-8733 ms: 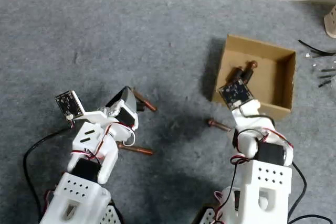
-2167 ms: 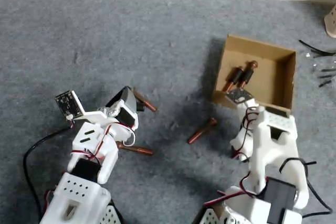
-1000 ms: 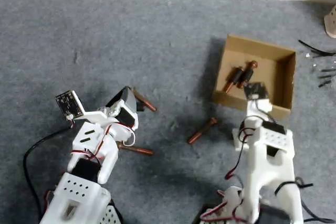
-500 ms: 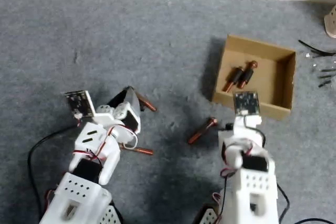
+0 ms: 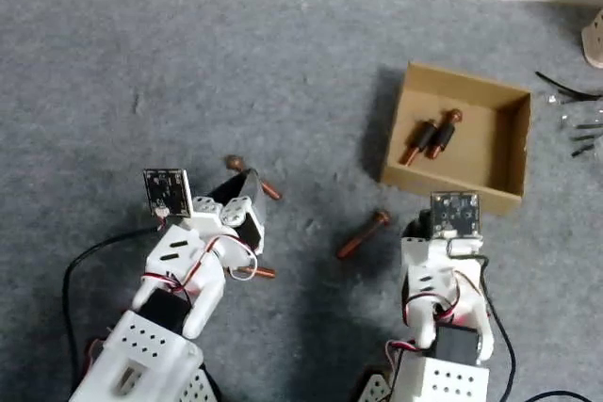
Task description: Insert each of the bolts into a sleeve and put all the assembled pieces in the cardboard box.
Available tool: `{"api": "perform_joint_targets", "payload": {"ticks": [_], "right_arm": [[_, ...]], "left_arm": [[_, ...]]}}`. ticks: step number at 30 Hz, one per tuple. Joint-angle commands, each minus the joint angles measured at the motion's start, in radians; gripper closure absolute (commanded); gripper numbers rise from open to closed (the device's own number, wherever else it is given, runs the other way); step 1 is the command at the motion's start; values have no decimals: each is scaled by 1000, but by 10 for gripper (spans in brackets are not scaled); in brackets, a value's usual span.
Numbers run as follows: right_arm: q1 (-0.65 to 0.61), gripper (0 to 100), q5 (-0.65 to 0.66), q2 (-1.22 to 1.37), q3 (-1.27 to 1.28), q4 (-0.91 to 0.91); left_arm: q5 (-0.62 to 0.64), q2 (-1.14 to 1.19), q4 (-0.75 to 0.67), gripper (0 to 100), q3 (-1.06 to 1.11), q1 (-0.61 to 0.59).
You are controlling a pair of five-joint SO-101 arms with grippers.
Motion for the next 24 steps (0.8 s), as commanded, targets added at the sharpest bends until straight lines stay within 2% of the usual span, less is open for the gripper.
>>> {"api": "perform_joint_targets", "payload": {"ticks": [1, 24], "right_arm": [[12, 994, 17, -25, -4, 16], [12, 994, 17, -30, 1, 18]], "left_arm": [[-8, -15, 5, 993, -5, 8], [-11, -13, 5, 989, 76, 2]]}}
